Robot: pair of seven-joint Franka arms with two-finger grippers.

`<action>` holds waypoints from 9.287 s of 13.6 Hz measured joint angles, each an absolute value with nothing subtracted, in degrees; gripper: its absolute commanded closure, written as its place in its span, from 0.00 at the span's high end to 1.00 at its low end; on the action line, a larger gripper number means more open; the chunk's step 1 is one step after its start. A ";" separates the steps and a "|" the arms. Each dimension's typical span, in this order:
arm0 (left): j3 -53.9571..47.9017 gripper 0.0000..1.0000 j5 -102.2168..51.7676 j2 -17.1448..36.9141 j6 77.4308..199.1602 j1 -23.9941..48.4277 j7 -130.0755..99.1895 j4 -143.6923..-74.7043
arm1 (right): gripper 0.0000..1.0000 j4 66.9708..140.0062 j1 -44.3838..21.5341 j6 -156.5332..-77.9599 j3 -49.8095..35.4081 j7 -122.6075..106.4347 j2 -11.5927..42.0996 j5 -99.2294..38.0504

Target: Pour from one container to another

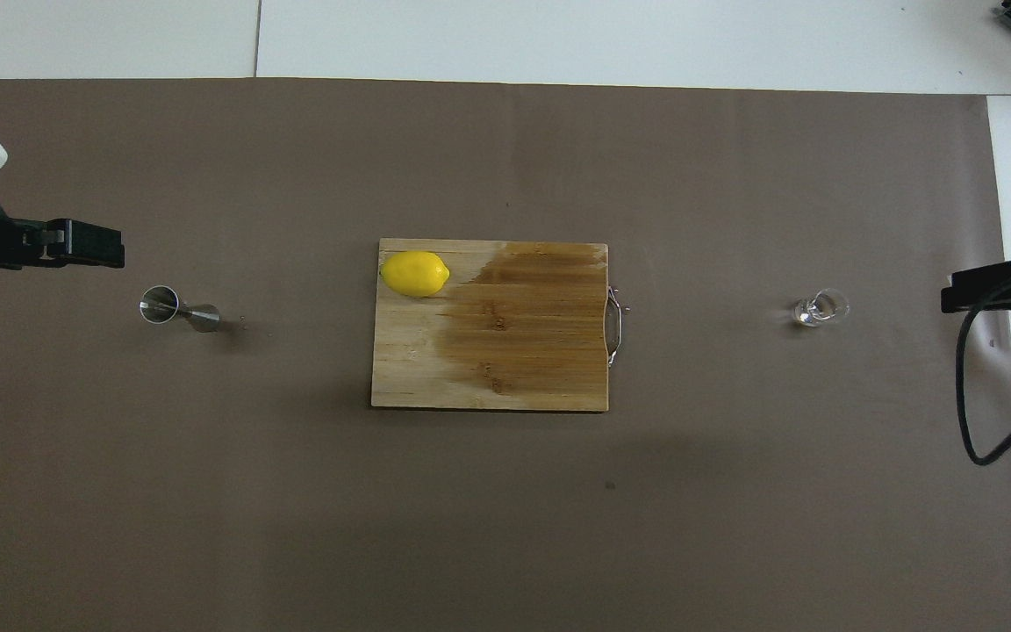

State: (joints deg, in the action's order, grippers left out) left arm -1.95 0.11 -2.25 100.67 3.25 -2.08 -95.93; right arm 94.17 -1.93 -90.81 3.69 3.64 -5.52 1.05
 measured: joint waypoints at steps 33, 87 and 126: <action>-1.66 1.00 -27.50 14.18 79.05 -14.90 -29.67 -87.17 | 1.00 94.17 -1.93 -90.81 3.69 3.64 -5.52 1.05; -7.52 1.00 -67.57 41.87 72.01 -32.23 -46.75 -93.79 | 1.00 94.17 -1.94 -90.81 3.69 3.64 -5.52 1.05; -8.77 0.39 -66.71 43.67 72.36 -31.09 -43.39 -92.63 | 1.00 94.17 -1.94 -90.81 3.69 3.64 -5.52 1.06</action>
State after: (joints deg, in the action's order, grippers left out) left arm -8.77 -66.71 43.67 72.36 -31.09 -43.39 -92.63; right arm 94.17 -1.94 -90.81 3.69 3.64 -5.52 1.06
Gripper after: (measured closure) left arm 0.489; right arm 0.000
